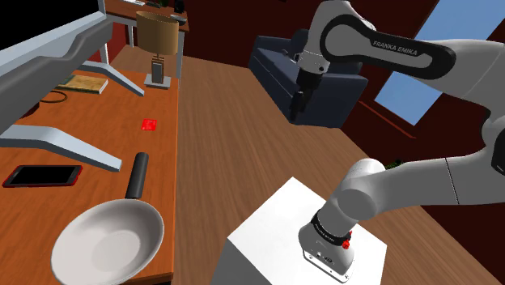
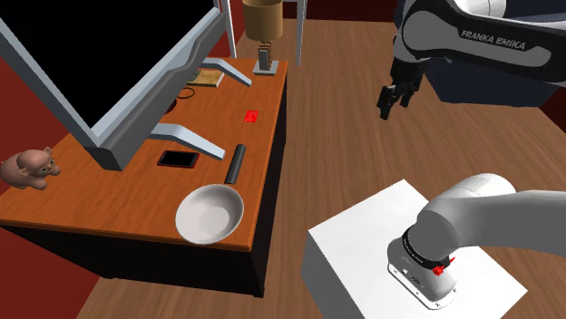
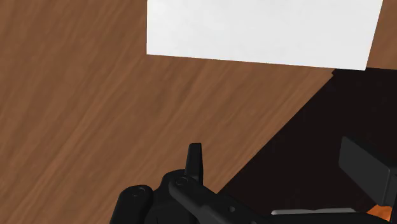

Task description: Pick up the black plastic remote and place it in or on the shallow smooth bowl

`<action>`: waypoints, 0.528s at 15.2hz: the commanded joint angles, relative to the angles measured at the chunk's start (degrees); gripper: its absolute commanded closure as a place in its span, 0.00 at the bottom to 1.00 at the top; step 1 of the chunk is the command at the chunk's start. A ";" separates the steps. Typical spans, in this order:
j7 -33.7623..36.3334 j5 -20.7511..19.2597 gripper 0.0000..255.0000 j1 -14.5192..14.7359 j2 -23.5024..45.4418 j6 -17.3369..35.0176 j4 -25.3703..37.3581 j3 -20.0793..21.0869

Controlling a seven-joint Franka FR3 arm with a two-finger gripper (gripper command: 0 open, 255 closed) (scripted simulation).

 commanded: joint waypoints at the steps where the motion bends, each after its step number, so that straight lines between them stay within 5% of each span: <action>1: 0.00 0.00 0.00 0.00 0.00 0.00 0.00 0.00; 8: 14.23 7.61 0.00 1.80 4.88 5.14 -1.93 8.04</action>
